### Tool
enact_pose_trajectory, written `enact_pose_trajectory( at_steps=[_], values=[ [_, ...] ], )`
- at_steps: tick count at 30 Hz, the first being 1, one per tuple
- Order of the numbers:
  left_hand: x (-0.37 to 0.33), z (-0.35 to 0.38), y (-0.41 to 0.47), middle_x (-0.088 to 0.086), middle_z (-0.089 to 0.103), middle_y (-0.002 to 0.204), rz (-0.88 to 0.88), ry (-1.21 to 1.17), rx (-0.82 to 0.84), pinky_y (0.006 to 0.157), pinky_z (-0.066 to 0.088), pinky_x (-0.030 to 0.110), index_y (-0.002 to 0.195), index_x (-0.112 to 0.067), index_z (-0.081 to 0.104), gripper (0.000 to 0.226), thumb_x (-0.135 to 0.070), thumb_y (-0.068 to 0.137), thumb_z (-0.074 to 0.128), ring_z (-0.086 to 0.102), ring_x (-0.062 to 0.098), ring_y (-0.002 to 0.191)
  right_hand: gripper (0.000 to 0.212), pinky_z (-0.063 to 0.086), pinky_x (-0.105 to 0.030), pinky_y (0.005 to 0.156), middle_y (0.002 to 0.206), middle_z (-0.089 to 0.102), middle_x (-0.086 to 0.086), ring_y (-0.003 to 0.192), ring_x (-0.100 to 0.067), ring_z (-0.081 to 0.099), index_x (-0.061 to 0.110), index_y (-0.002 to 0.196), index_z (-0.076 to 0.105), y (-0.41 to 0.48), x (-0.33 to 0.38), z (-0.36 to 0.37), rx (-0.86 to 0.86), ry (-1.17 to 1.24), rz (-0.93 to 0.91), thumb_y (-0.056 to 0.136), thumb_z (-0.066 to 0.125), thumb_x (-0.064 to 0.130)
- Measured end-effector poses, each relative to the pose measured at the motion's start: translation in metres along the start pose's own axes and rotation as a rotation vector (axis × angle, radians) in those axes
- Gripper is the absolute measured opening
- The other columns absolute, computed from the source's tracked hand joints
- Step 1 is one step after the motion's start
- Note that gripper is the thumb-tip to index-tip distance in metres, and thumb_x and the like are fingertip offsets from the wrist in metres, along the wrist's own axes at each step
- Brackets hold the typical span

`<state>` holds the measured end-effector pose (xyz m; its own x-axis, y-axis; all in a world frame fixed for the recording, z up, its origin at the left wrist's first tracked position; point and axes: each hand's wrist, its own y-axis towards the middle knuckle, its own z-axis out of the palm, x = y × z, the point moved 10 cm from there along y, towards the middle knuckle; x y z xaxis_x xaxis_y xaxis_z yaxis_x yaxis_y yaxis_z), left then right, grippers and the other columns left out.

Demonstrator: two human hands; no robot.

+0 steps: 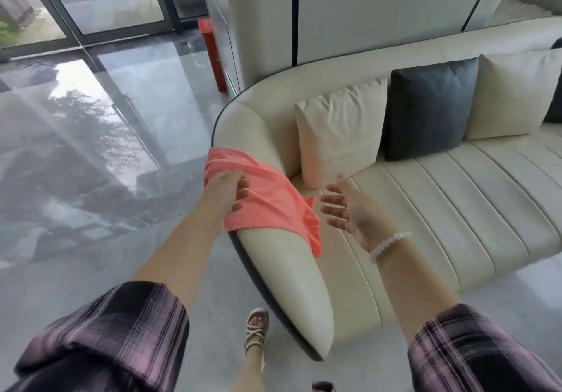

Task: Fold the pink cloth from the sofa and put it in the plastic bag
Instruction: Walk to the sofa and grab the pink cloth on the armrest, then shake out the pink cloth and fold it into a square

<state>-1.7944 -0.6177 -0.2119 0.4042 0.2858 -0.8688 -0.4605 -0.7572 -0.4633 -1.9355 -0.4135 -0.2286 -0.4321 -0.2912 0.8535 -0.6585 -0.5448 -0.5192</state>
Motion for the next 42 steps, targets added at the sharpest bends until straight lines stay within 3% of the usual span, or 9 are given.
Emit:
enact_pose_trajectory(
  at_steps=[6,9,15,19,24,30,34,38,42],
  values=[
    [-0.03,0.031,0.122,-0.002,0.061,0.083,0.162,0.279,0.111,0.066,0.044,0.027,0.078,-0.025,0.059,0.016,-0.026,0.089,0.048,0.057,0.013,0.077,0.039,0.049,-0.043,0.094,0.103,0.061,-0.005,0.097,-0.025,0.06,0.014,0.111,0.057,0.074,-0.017,0.021,-0.112,0.021,0.113,0.096,0.038,0.045],
    [-0.034,0.055,0.174,-0.001,0.064,0.084,0.238,0.466,0.22,0.079,0.048,0.034,0.081,-0.023,0.061,0.015,-0.028,0.088,0.049,0.061,0.02,0.084,0.028,0.048,-0.048,0.1,0.107,0.063,-0.006,0.103,-0.027,0.064,0.022,0.104,0.057,0.106,-0.036,0.039,-0.134,0.035,0.171,0.095,0.042,0.044],
    [-0.029,0.093,0.242,0.005,0.068,0.112,0.503,0.937,0.272,0.082,0.037,0.026,0.105,-0.015,0.066,0.025,-0.021,0.088,0.048,0.058,0.025,0.106,0.029,0.05,-0.032,0.08,0.101,0.064,0.003,0.09,-0.015,0.064,0.025,0.118,0.056,0.144,-0.075,0.063,-0.145,-0.108,0.183,0.089,0.055,0.031],
    [-0.014,0.116,0.271,0.011,0.062,0.118,0.615,1.303,0.266,0.088,0.041,0.036,0.116,-0.019,0.061,0.033,-0.021,0.086,0.047,0.054,0.032,0.111,0.046,0.047,-0.02,0.065,0.099,0.059,0.005,0.08,-0.01,0.058,0.021,0.129,0.053,0.156,-0.105,0.078,-0.118,-0.218,0.236,0.084,0.058,0.014],
    [0.011,0.136,0.283,0.01,0.055,0.118,0.714,1.807,0.233,0.086,0.035,0.039,0.115,-0.013,0.056,0.032,-0.024,0.086,0.047,0.048,0.029,0.11,0.049,0.045,-0.028,0.072,0.122,0.056,-0.01,0.087,-0.021,0.051,0.019,0.128,0.055,0.171,-0.135,0.086,-0.105,-0.508,0.242,0.083,0.047,0.002],
    [0.02,0.148,0.287,0.008,0.059,0.111,0.762,1.867,0.236,0.088,0.031,0.04,0.108,-0.018,0.059,0.028,-0.022,0.085,0.043,0.049,0.027,0.106,0.045,0.048,-0.037,0.088,0.119,0.052,-0.003,0.108,-0.027,0.052,0.026,0.117,0.059,0.174,-0.147,0.082,-0.157,-0.724,0.253,0.081,0.044,0.004],
    [0.013,0.154,0.286,0.01,0.067,0.105,0.673,1.685,0.296,0.09,0.031,0.038,0.102,-0.016,0.053,0.024,-0.017,0.081,0.043,0.059,0.028,0.1,0.027,0.05,-0.037,0.08,0.109,0.059,-0.006,0.099,-0.028,0.056,0.018,0.094,0.067,0.172,-0.143,0.075,-0.242,-0.709,0.247,0.081,0.046,0.007],
    [-0.013,0.151,0.287,0.013,0.063,0.107,0.479,1.392,0.341,0.081,0.038,0.037,0.1,-0.012,0.055,0.035,-0.034,0.072,0.049,0.057,0.033,0.099,0.021,0.047,-0.033,0.075,0.098,0.054,-0.006,0.093,-0.028,0.055,0.018,0.092,0.066,0.166,-0.125,0.051,-0.405,-0.599,0.155,0.088,0.046,0.01],
    [-0.048,0.167,0.273,0.013,0.064,0.106,0.415,1.14,0.415,0.072,0.036,0.031,0.089,-0.014,0.057,0.016,-0.025,0.078,0.057,0.056,0.032,0.099,0.023,0.042,-0.03,0.057,0.075,0.049,0.0,0.063,-0.022,0.05,0.03,0.086,0.052,0.146,-0.089,0.004,-0.588,-0.35,0.087,0.091,0.04,0.01]
  ],
)
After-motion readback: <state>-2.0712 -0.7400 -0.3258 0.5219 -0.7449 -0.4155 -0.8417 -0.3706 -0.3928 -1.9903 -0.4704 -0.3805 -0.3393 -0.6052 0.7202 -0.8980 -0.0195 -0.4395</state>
